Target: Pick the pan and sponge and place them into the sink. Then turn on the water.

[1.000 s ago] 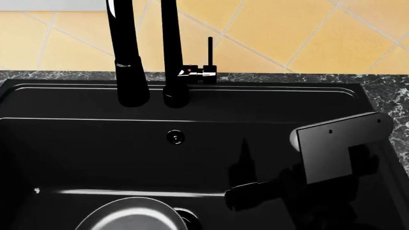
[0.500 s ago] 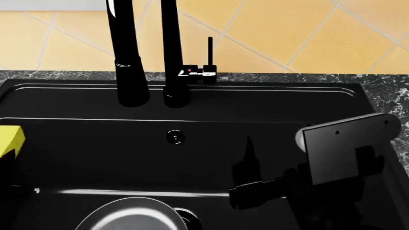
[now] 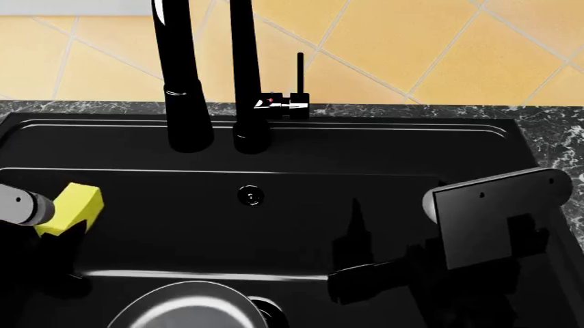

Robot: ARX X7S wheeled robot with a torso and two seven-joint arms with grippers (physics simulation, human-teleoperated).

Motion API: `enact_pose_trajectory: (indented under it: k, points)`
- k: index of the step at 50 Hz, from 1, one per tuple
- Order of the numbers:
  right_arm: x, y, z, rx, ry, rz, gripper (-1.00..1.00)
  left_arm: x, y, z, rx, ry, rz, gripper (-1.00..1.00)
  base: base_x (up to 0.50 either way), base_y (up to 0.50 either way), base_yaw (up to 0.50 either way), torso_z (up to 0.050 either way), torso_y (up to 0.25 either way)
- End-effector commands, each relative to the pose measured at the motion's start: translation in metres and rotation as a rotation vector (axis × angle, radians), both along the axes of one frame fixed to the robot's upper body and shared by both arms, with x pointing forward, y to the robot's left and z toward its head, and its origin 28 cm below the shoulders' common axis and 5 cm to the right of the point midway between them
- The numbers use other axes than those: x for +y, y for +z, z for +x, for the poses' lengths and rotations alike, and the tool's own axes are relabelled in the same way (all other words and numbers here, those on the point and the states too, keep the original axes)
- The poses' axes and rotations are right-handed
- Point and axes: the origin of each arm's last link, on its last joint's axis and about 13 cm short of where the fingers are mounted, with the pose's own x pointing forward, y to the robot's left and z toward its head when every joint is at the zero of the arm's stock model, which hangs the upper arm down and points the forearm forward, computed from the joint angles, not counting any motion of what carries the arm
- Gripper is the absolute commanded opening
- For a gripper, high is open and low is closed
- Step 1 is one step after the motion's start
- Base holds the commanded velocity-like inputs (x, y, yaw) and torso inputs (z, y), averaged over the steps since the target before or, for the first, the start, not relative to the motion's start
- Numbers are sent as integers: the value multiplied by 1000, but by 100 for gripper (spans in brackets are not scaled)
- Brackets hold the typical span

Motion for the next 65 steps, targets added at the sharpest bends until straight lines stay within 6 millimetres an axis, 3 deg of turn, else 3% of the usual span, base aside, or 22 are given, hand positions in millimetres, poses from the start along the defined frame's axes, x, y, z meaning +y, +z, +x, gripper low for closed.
enact_pose_trajectory:
  k: [1,7,18,28,36,65]
  points:
    - [0,-2,-1,5,1,2,100,-8,-7,10,33,-62,25,-100,0,0,0,0,0]
    - [0,-2,-1,4,1,4,100,-5,-13,16,87,-128,-14,-100,0,0,0,0,0]
    - [0,-4,-2,4,2,4,100,-16,-31,29,171,-204,4,-100,0,0,0,0,0]
    - [1,-7,-1,8,9,7,100,-17,-41,42,215,-207,-8,-100,0,0,0,0,0]
    - [1,-10,-2,13,5,10,100,-16,-64,47,286,-212,1,-100,0,0,0,0,0]
    - [4,-13,0,28,21,15,100,-23,-98,68,367,-230,22,-100,0,0,0,0,0]
